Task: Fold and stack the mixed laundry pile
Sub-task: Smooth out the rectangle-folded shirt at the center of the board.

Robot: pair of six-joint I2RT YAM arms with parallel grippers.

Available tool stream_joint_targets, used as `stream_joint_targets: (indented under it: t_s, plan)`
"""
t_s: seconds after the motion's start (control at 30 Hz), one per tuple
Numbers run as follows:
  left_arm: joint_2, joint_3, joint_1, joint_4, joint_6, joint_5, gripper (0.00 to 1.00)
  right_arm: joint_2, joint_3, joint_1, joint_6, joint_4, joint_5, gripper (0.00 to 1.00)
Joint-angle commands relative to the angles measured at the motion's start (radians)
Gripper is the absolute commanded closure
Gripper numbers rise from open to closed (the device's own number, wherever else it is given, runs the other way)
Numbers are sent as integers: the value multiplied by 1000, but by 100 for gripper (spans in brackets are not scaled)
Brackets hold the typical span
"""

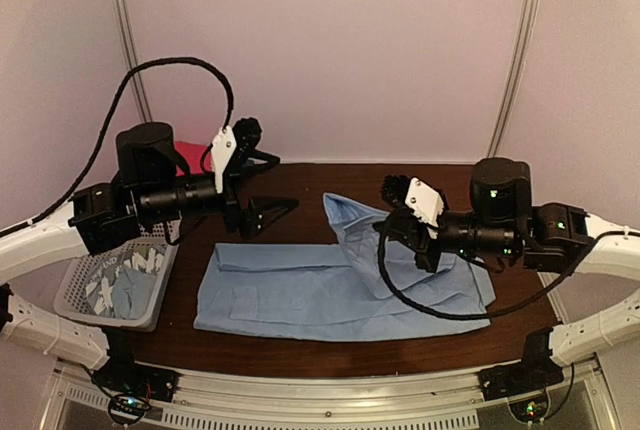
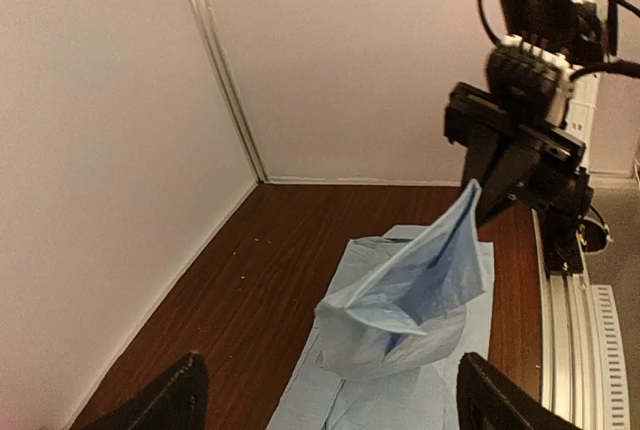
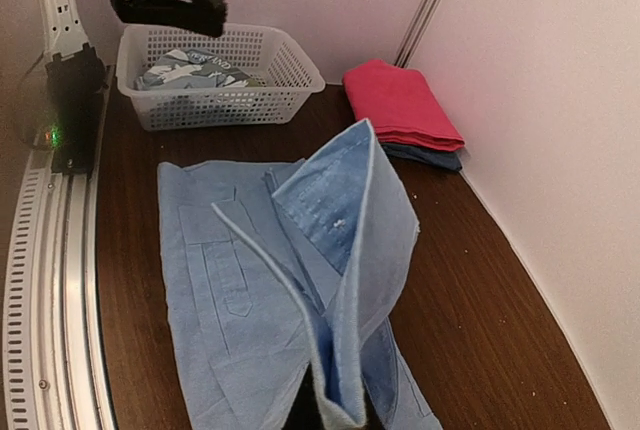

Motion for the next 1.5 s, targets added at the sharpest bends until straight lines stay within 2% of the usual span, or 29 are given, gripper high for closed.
stream_joint_targets:
  t_s: [0.0,0.23,0.37,0.43,0.5,0.6,0.63,0.8,0.9,0.97,1.03,1.07,1.13,1.17,1.27,1.33,1.47]
  plan:
    - [25,12,-105,-99,405,9,13,75,63,-27,10,-126,-130,100]
    - [155,95,-225,-161,558,-100,9,113,87,-54,15,-126,-198,100]
    - [219,135,-234,-161,585,-94,10,128,98,-54,12,-134,-211,100]
    - [241,155,-237,-158,589,-83,13,134,98,-54,13,-135,-218,100]
    - [261,170,-238,-157,595,-67,20,138,99,-53,12,-138,-221,100]
    - [276,170,-238,-136,600,-66,40,132,95,-55,11,-133,-227,100]
    - [278,165,-238,-127,601,-67,44,127,94,-54,13,-131,-229,100]
    - [289,162,-238,-120,596,-67,49,101,89,-54,11,-120,-249,100]
    - [301,169,-237,-115,580,-67,59,100,90,-54,11,-119,-259,100]
    - [309,177,-237,-115,576,-60,70,100,92,-54,12,-121,-263,100]
    - [312,183,-238,-115,576,-59,88,97,91,-54,16,-121,-265,100]
    - [310,184,-237,-114,576,-60,98,93,88,-55,22,-119,-263,95]
    - [294,181,-238,-102,575,-63,100,72,71,-59,45,-104,-257,79]
    - [287,181,-239,-92,574,-68,100,51,56,-75,64,-84,-267,75]
    - [284,224,-239,-84,543,-55,100,-91,-47,-239,180,57,-339,57]
    - [302,277,-239,-92,504,-34,100,-176,-123,-360,292,166,-300,35]
    - [374,388,-241,-41,385,-89,100,-213,-148,-529,409,144,-126,23]
